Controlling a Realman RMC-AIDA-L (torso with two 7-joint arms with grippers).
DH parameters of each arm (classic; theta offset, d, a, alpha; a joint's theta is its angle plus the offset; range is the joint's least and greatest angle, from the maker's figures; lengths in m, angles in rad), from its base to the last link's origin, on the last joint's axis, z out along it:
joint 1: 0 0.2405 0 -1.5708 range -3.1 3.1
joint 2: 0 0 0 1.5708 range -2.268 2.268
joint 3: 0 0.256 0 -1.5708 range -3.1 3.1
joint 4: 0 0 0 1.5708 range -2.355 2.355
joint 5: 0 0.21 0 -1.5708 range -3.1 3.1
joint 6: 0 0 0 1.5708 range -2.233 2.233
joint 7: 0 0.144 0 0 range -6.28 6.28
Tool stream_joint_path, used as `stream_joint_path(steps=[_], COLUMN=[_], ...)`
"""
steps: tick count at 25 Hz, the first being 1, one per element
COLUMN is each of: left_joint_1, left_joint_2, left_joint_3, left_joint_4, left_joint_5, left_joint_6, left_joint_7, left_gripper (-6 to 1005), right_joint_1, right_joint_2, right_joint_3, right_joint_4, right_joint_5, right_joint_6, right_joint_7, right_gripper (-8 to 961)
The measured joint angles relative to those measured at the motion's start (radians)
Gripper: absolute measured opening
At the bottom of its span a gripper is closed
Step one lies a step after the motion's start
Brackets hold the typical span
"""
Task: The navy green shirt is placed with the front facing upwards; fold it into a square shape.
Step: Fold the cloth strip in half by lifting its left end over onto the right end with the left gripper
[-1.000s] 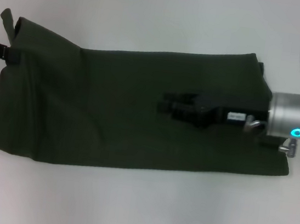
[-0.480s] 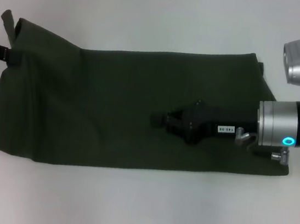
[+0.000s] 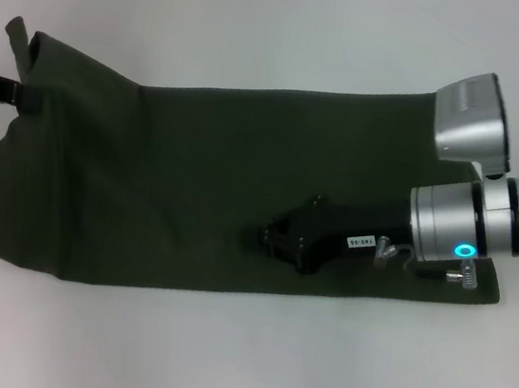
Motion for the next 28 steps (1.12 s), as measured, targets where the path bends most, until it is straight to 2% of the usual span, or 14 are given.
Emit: stream_joint_path(steps=[8,18,28], left_joint_1=[-0.002,-0.005,-0.006], left_joint_2=[-0.001,-0.001,-0.001], left_joint_3=[0.002,0.002,0.002], left_joint_4=[-0.007,-0.012,-0.022], left_joint_5=[0.0,0.007,0.007], left_joint_6=[-0.007,-0.023,-0.032], left_joint_7=[0.002,0.004,0.01], left_gripper=[23,23,23], right_joint_1=[0.011,0.036,0.029], right_joint_2=[0.001,0.001,-0.004], right_joint_3=[-0.052,-0.114,-0.112], right_joint_4=[0.002,0.003,-0.032], right_joint_5=[-0.002,-0.002,0.062], right_joint_6=[0.089,0.134,0.01], right_joint_7=[0.057,0.115,0.055], right_gripper=[8,7,8])
